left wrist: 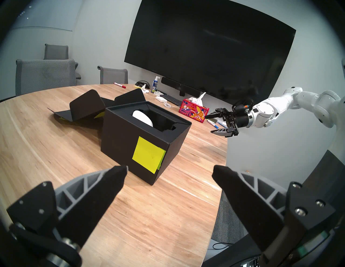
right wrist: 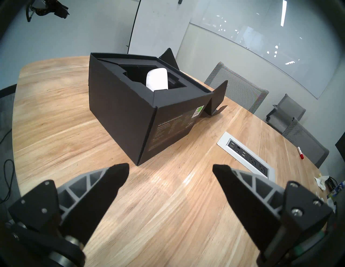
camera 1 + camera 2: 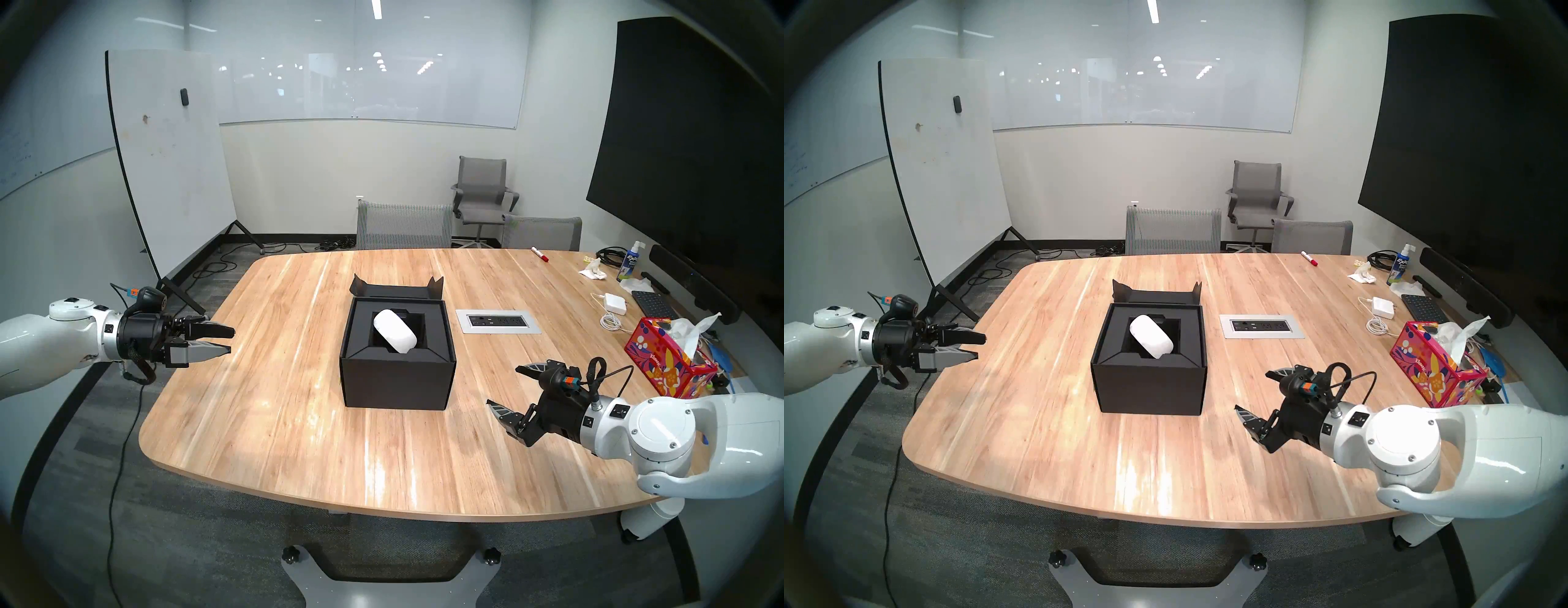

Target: Open the box and place the mouse inside

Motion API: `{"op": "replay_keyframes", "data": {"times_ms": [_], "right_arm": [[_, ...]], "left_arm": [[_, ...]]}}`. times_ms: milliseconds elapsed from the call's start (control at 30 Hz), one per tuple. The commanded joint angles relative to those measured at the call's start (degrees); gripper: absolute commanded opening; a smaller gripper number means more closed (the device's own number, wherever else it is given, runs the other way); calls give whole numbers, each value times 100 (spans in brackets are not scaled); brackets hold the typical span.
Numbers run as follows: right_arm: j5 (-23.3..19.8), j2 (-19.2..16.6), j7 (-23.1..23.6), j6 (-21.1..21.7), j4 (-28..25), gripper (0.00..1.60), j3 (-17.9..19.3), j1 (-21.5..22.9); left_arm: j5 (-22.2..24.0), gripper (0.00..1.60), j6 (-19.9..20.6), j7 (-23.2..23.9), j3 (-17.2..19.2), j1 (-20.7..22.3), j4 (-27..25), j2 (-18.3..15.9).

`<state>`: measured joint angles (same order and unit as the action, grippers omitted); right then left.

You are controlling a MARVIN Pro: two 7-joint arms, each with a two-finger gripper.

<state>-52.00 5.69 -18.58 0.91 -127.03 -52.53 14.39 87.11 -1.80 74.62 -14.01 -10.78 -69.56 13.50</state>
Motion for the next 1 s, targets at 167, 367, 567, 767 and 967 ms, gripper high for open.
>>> {"op": "replay_keyframes", "data": {"times_ms": [167, 367, 567, 767, 967], "right_arm": [[-21, 4, 5, -58, -31, 160, -135, 397], [-26, 4, 8, -65, -35, 160, -255, 516], [-30, 4, 11, -71, -40, 160, -370, 630], [-34, 4, 14, -77, -44, 160, -471, 730], [-38, 4, 17, -83, -48, 160, -578, 835]], "left_arm": [[46, 160, 5, 0, 65, 66, -14, 14], [46, 160, 5, 0, 65, 66, -14, 14], [46, 160, 5, 0, 65, 66, -14, 14], [46, 160, 5, 0, 65, 66, -14, 14], [46, 160, 5, 0, 65, 66, -14, 14]]}}
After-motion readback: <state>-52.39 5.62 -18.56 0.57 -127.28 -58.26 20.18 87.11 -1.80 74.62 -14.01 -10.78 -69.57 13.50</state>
